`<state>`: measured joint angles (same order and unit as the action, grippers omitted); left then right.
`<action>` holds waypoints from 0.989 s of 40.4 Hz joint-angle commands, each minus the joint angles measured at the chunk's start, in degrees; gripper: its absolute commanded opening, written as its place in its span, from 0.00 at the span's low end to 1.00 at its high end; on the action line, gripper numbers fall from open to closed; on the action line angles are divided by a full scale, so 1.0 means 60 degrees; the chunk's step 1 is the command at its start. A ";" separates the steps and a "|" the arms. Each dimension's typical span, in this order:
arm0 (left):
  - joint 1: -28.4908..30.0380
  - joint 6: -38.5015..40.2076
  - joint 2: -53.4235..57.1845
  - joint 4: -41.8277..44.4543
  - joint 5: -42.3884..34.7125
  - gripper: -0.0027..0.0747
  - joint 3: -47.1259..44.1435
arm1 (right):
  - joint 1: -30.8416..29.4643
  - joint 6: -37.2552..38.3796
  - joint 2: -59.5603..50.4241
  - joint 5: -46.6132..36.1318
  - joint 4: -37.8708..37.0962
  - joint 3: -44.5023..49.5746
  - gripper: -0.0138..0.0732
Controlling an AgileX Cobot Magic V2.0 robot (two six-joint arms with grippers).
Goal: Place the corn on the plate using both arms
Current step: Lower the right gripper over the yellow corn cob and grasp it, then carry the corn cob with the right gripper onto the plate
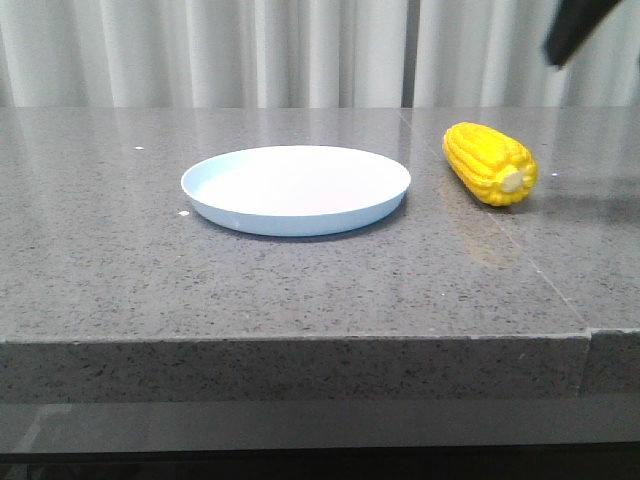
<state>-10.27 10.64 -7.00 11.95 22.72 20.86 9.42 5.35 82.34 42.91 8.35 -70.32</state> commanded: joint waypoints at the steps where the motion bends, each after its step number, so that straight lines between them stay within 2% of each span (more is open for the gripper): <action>1: 0.0024 0.0041 -0.0095 0.0060 -0.0801 0.01 0.0256 | 0.0321 -0.0043 0.0563 -0.0095 0.0331 -0.1009 0.86; 13: 0.0024 0.0041 -0.0095 0.0060 -0.0801 0.01 0.0256 | 0.0368 -0.0043 0.2697 -0.0006 0.0473 -0.2342 0.86; 23: 0.0024 0.0041 -0.0095 0.0060 -0.0801 0.01 0.0256 | 0.0368 -0.0043 0.3180 0.0000 0.0502 -0.2575 0.84; 25: 0.0024 0.0041 -0.0095 0.0060 -0.0801 0.01 0.0256 | 0.0368 -0.0043 0.3168 0.0007 0.0502 -0.2582 0.78; 32: 0.0024 0.0041 -0.0095 0.0060 -0.0801 0.01 0.0256 | 0.0368 -0.0043 0.3168 0.0031 0.0502 -0.2582 0.47; 35: 0.0024 0.0041 -0.0095 0.0060 -0.0801 0.01 0.0256 | 0.0368 -0.0043 0.3168 0.0031 0.0502 -0.2582 0.37; 40: 0.0024 0.0041 -0.0095 0.0060 -0.0801 0.01 0.0256 | 0.0368 -0.0033 0.3041 0.0111 0.0502 -0.2632 0.28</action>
<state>-10.27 10.64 -7.00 11.95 22.72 20.86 11.78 5.44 104.19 44.87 10.82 -83.88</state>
